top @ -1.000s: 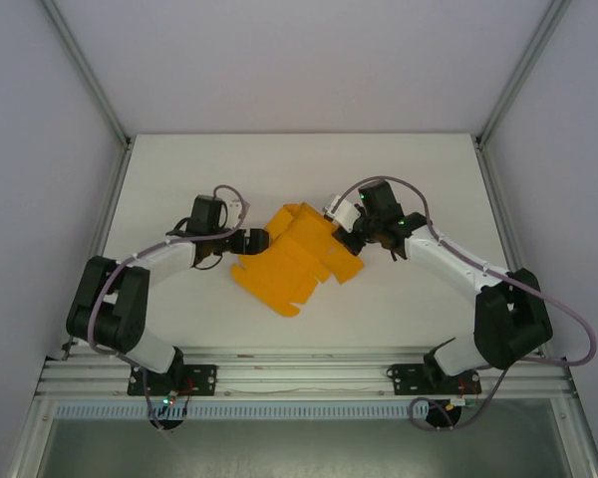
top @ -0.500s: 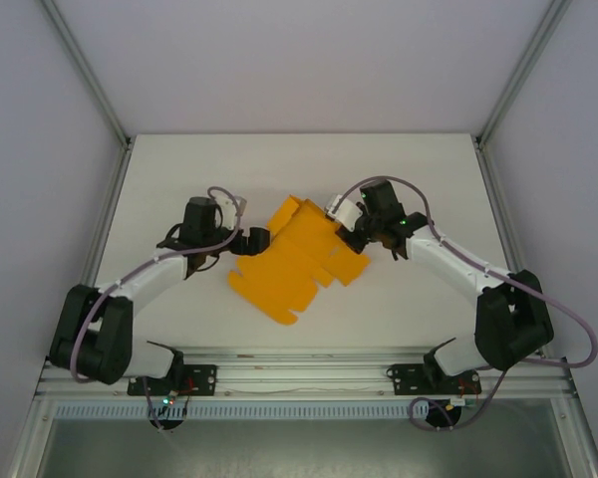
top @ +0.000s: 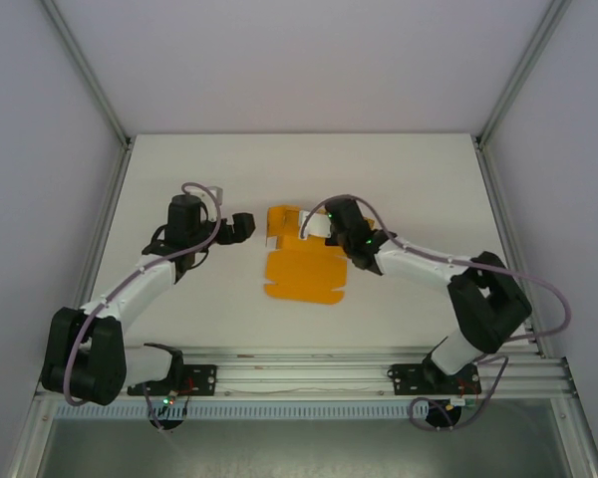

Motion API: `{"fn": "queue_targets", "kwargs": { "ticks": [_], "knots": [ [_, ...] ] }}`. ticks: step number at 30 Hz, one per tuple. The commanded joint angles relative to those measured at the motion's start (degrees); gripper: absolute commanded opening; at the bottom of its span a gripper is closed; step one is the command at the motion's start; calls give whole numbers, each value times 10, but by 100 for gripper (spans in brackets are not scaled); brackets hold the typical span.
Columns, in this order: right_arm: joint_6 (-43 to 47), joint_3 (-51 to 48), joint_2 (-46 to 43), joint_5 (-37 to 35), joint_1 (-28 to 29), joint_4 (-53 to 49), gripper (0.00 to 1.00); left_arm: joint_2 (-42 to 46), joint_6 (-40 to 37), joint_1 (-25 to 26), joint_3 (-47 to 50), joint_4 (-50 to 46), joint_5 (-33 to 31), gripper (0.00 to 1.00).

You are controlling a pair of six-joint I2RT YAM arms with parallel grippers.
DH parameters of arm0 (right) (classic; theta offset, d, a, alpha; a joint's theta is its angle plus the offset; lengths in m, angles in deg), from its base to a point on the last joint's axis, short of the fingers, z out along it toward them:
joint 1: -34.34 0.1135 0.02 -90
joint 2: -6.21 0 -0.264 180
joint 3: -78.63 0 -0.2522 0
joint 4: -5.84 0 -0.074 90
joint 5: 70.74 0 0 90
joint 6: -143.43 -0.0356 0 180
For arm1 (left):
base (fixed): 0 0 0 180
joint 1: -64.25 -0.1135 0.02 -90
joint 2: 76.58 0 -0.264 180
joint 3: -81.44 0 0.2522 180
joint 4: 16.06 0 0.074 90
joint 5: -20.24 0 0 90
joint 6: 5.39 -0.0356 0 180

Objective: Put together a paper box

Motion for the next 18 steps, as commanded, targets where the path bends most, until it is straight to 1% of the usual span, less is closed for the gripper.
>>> {"fn": "queue_targets", "kwargs": {
  "ticks": [1,5,9,10,12,14,15,18],
  "knots": [
    [114,-22,18,-83,7,168,0,-12,18,-2,-9,4,-10,100],
    [177,-58,60,-109,18,294,0,-24,21,-5,-6,6,-48,100],
    [195,-83,98,-90,22,393,0,-54,54,-10,-13,7,-123,100],
    [204,-88,106,-85,25,414,0,-63,60,-13,-15,12,-126,100],
    [232,-103,126,-75,33,471,0,-86,68,-19,-18,34,-116,100],
    [255,-111,142,-72,40,510,0,-112,51,-20,-34,40,-88,100],
    [259,-110,149,-79,41,513,0,-128,37,-20,-42,42,-74,100],
    [228,-111,150,-79,42,507,0,-167,2,-19,-49,69,-28,99]
  ]
}}
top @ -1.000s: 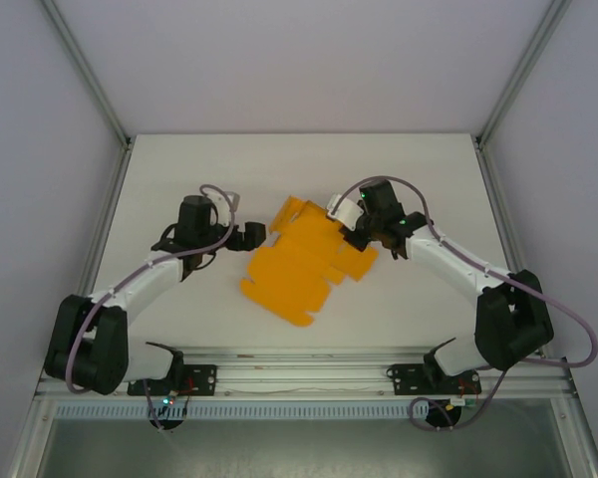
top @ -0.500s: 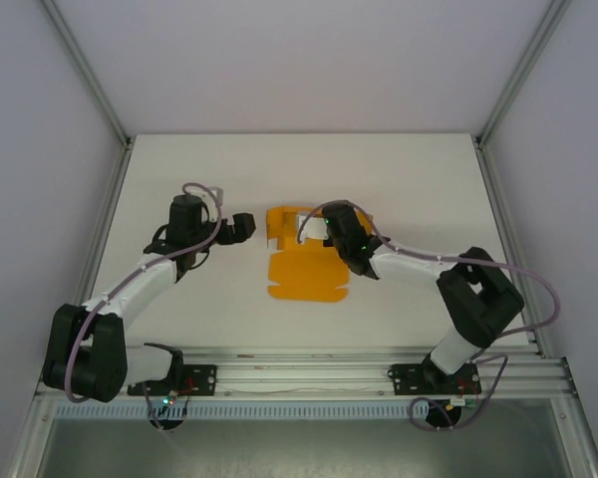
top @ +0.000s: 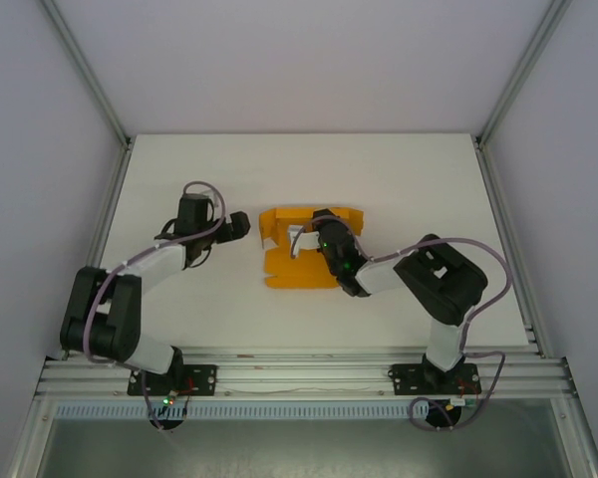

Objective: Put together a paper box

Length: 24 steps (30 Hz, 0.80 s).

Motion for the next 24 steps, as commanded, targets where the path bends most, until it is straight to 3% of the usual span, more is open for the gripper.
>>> {"fn": "queue_targets", "kwargs": {
  "ticks": [1,5,14,19,24],
  "knots": [
    [-5,-9,-2,-3,2,46,0,-35,-41,1,-25,44,53,98],
    [-25,-9,-12,-6,4,3,0,-74,-95,26,-43,60,132,91],
    [-60,3,-14,-19,5,-64,0,-115,-111,81,-62,60,131,76],
    [-77,8,-16,-15,4,-74,0,-116,-120,104,-50,81,89,75],
    [-109,20,-32,-7,2,-171,0,-126,-127,115,-38,134,102,75]
  ]
}}
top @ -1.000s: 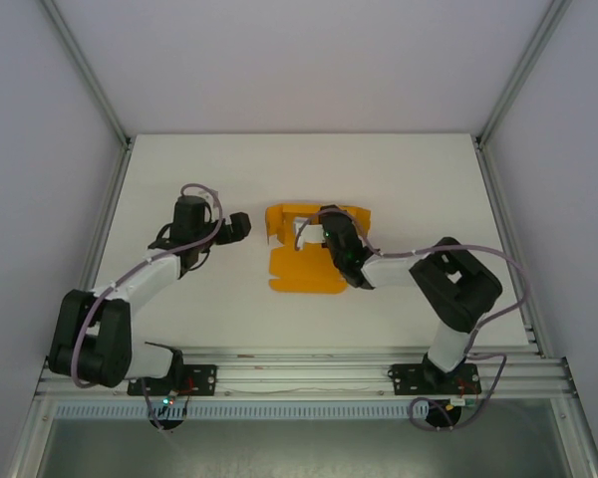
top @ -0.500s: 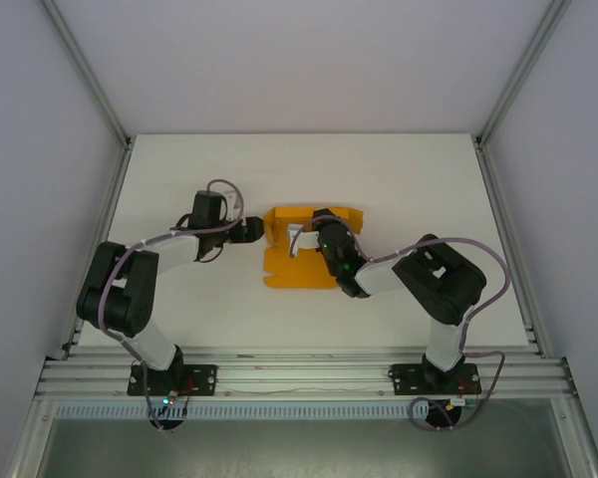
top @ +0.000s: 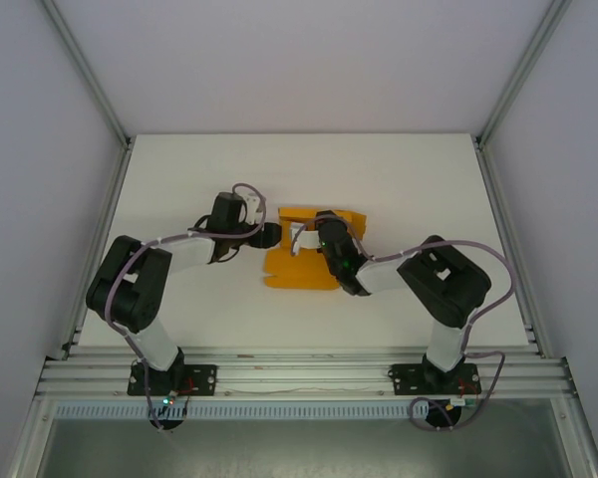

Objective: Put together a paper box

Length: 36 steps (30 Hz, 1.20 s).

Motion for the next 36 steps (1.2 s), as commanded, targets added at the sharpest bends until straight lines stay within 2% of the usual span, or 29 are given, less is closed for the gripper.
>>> {"fn": "queue_targets", "kwargs": {
  "ticks": [1,5,16,28,34,36],
  "knots": [
    [-38,12,-13,15,1,-99,0,-17,-21,15,4,54,11,75],
    [-51,17,-19,19,-7,-131,0,-20,-25,18,7,34,13,69],
    [-30,13,-18,13,-10,-116,0,45,-8,19,77,43,-39,67],
    [-31,15,-21,18,5,-142,0,-17,-16,24,3,86,-10,66],
    [-56,14,-23,17,10,-167,0,-39,-15,43,-15,89,-50,66],
    [-66,15,-22,18,14,-180,0,-45,-8,46,-15,99,-72,60]
  ]
}}
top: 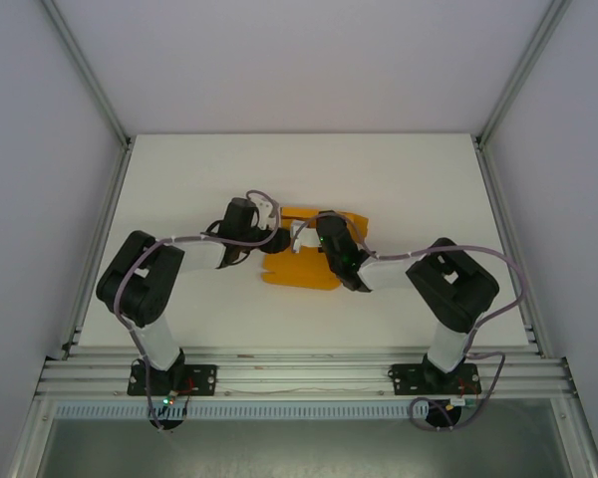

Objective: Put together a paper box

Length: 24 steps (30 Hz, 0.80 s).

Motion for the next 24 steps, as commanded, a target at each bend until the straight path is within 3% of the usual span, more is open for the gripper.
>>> {"fn": "queue_targets", "kwargs": {
  "ticks": [1,7,17,22,24],
  "knots": [
    [-27,-3,4,23,15,-97,0,-13,2,4,-18,49,-55,57],
    [-63,0,5,43,16,-140,0,-22,18,15,-23,85,-107,55],
    [-84,7,5,58,16,-174,0,-40,-2,31,-42,110,-122,53],
    [-90,15,6,59,17,-189,0,-38,-7,32,-35,139,-139,36],
    [-89,14,7,56,16,-189,0,-37,-7,32,-33,139,-144,33]
  ]
}}
